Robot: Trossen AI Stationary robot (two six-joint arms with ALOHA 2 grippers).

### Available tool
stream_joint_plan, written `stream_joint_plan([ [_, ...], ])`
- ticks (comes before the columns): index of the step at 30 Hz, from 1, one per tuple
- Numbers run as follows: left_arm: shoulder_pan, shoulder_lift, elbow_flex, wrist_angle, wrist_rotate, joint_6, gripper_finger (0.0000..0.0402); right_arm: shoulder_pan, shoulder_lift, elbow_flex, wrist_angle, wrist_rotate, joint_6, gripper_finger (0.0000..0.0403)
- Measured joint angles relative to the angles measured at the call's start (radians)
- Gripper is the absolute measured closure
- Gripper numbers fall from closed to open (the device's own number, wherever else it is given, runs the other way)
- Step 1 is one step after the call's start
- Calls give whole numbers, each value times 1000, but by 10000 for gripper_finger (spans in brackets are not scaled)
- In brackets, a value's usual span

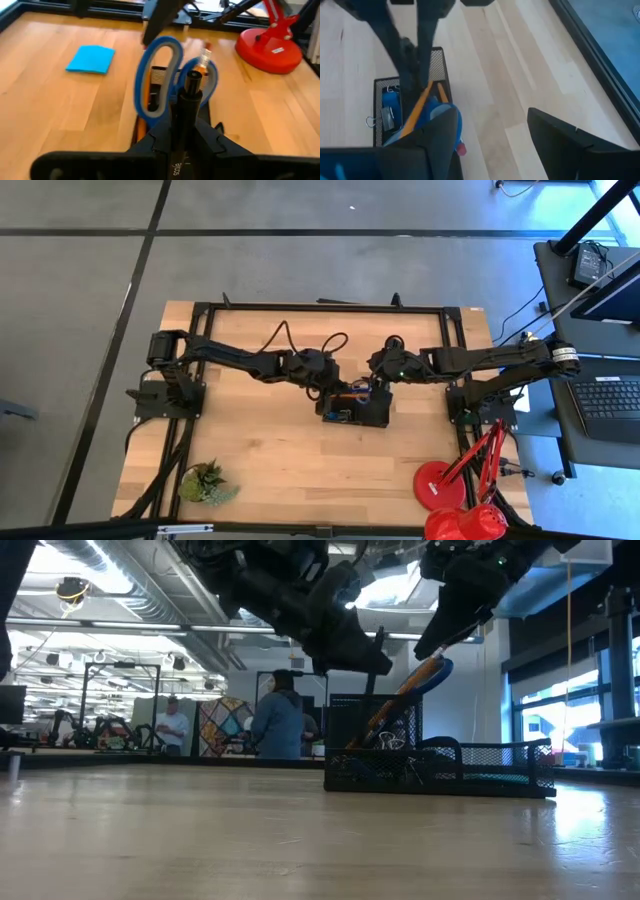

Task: Pick and place office supplies into organizer
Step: Put the black pen into the black desk organizer

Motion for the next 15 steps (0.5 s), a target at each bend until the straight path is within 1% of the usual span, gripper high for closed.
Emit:
stream_joint_plan([
  [5,5,0,0,-19,-9,0,369,0,0,0,3,0,1,159],
  [9,5,0,0,-67,-9,13,369,0,0,0,3,0,2,159],
  [15,3,0,0,-71,-8,16,369,0,0,0,3,0,2,159],
])
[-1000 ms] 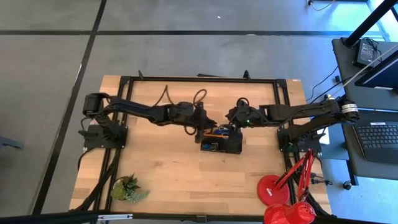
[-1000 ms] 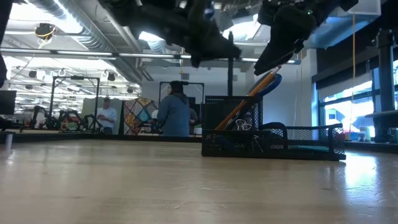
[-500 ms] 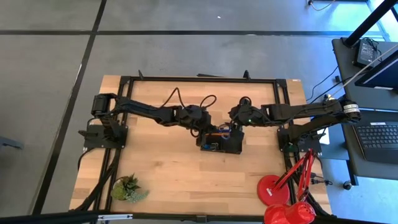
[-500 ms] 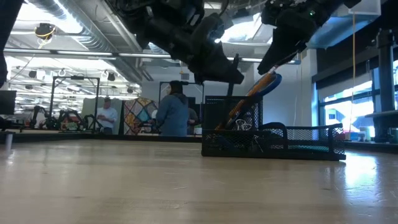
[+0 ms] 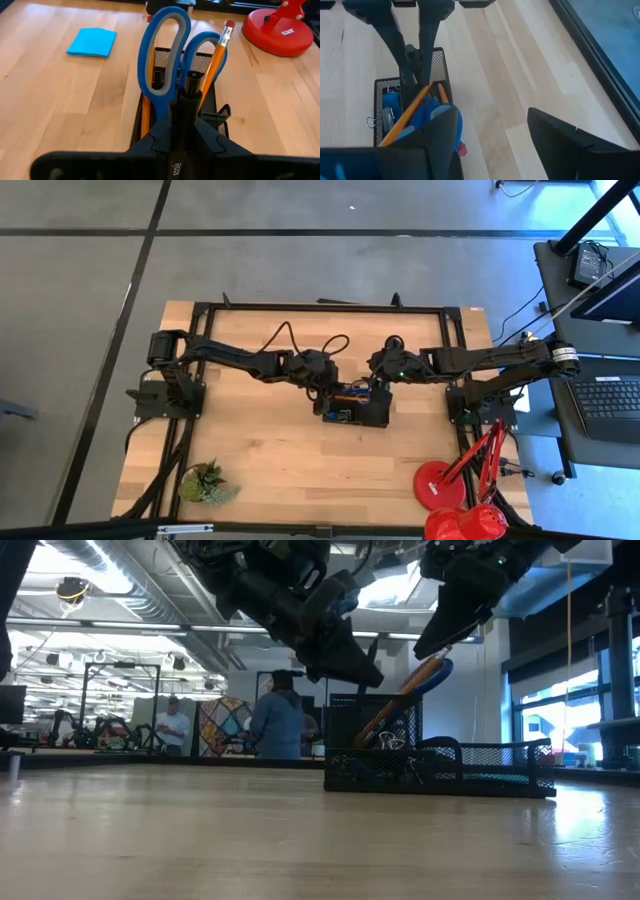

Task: Pick and place office supplies into organizer
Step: Put the black pen into the black desk organizer, then put the blue sticky note pad into the black desk organizer

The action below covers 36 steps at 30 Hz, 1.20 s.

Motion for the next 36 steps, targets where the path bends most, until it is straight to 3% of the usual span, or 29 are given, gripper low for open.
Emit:
stream_joint_plan([
  [10,0,0,0,-2,-18,10,317,0,0,0,0,0,-1,159],
  [20,0,-8,0,-3,-29,49,313,0,0,0,0,0,-1,159],
  [32,6,-208,-14,-43,-148,175,311,-7,-11,0,-47,1,75,160],
  [36,35,-288,-66,-38,-154,165,311,-33,-22,0,-86,112,204,160],
])
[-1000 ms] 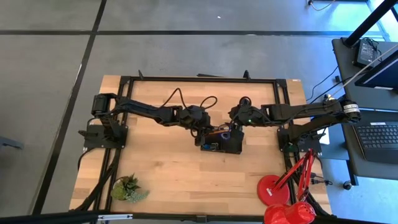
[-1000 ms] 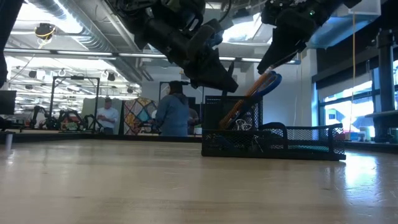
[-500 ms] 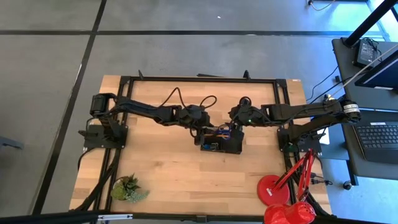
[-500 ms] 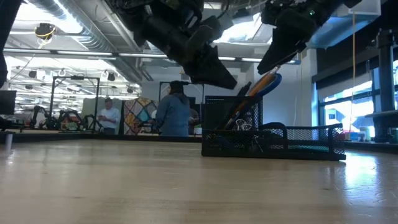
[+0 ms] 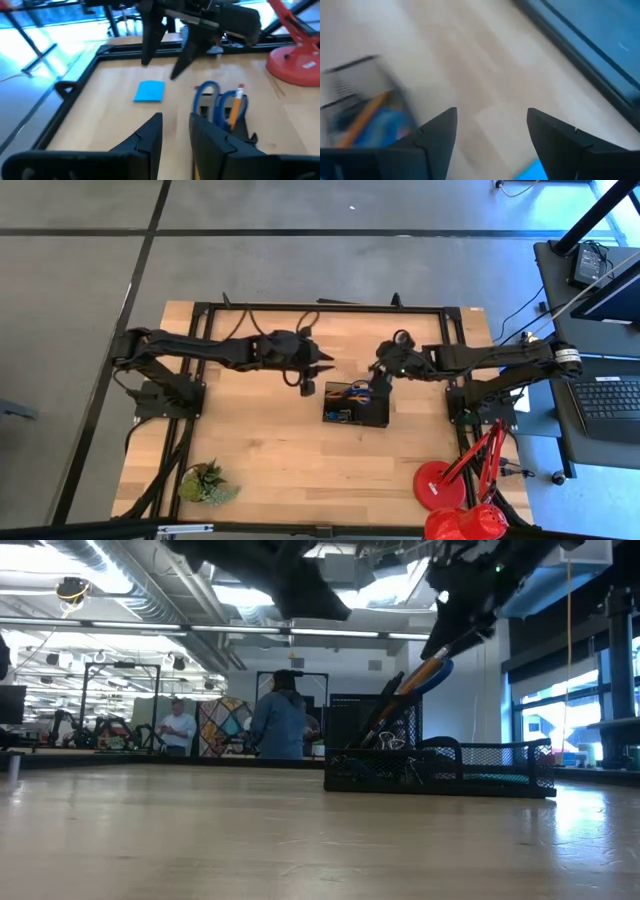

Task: Pick and place office supplies into organizer
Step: Put the blue sticky note pad into the black desk organizer

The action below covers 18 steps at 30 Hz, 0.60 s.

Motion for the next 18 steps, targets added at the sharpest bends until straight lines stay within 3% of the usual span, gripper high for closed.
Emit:
stream_joint_plan([
  [2,17,-23,-34,11,-1,-20,311,-25,-1,0,-54,52,80,160],
  [6,49,-58,-125,55,-1,-51,311,-93,-1,-10,-182,59,195,160],
  [14,98,-93,-293,287,0,-93,311,-190,20,-103,-157,18,294,160],
  [18,106,-93,-318,316,1,-106,313,-236,48,-143,-147,17,347,160],
])
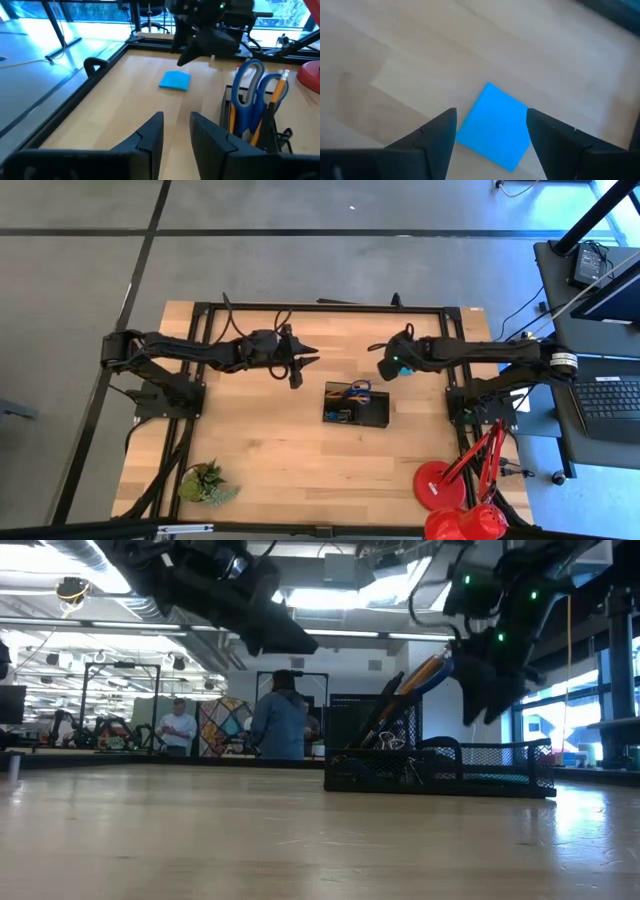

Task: Pick and place office supplies into organizer
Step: Put the blue sticky note pad into the black desk organizer

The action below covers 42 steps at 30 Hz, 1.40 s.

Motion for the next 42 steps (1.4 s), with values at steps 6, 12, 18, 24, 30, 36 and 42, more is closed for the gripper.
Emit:
stream_joint_plan([
  [6,0,0,-17,2,0,-15,311,-56,50,-54,7,-63,59,160],
  [12,0,0,-18,0,0,-15,311,-88,104,-98,36,-68,79,160],
  [18,0,0,-18,-1,0,-15,311,-95,156,-131,123,-71,48,160],
  [24,0,0,-18,-1,0,-15,311,-95,186,-130,135,-115,58,160],
  [30,0,0,-18,-1,0,-15,311,-98,232,-125,205,-188,100,160],
  [36,1,0,-18,-8,-5,2,311,-98,286,-124,348,-186,69,160],
  [42,38,8,-18,-18,-93,37,311,-97,320,-112,481,-218,14,159],
])
